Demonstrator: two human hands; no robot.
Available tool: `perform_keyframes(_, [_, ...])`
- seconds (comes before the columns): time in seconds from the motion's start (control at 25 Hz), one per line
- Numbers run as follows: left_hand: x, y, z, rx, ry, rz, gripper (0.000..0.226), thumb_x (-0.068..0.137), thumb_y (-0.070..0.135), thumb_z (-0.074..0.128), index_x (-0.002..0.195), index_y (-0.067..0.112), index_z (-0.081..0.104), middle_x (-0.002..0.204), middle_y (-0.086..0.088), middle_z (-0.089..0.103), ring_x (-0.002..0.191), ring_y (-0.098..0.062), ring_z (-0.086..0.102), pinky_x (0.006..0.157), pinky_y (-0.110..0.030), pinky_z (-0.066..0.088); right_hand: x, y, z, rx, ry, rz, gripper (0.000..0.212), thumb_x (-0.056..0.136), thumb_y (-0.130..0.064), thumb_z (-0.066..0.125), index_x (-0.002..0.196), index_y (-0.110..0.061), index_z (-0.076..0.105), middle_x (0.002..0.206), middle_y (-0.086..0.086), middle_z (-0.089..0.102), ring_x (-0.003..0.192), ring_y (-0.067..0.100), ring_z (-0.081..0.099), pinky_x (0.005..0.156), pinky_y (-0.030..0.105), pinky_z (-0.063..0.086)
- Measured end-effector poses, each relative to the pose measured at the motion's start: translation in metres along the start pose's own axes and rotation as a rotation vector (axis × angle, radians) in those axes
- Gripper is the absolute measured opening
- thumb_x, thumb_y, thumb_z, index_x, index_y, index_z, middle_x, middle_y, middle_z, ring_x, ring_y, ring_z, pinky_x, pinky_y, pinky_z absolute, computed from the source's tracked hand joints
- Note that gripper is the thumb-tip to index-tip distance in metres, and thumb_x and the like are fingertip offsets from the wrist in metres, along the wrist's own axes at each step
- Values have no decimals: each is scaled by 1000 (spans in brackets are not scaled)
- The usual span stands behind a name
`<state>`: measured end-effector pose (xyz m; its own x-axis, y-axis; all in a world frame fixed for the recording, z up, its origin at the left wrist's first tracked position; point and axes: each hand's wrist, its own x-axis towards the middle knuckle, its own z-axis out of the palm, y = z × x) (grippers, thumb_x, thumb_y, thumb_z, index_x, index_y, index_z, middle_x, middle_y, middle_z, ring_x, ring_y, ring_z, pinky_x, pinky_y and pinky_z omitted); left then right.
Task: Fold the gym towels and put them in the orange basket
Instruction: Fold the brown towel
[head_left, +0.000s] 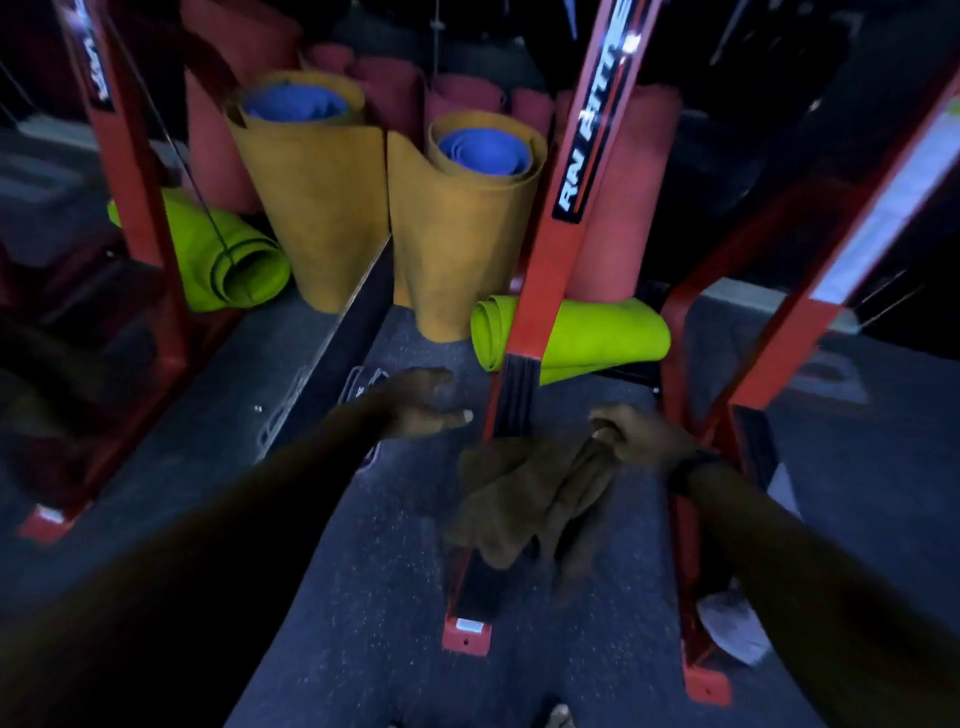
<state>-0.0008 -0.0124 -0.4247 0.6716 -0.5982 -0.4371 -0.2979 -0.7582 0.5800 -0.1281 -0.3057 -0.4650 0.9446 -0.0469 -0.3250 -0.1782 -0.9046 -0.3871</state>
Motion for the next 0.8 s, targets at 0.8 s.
perform_keyframes(0.8, [-458,350,-97,124,485,579,80,76,52,73,143,19,42,142,-5,49,131,-21,46,107,-30,38,-491,-269,-312,-211,790,-231,9,84,-18,65,87,-16,56,88,10,66,91,33,61,75,41,48])
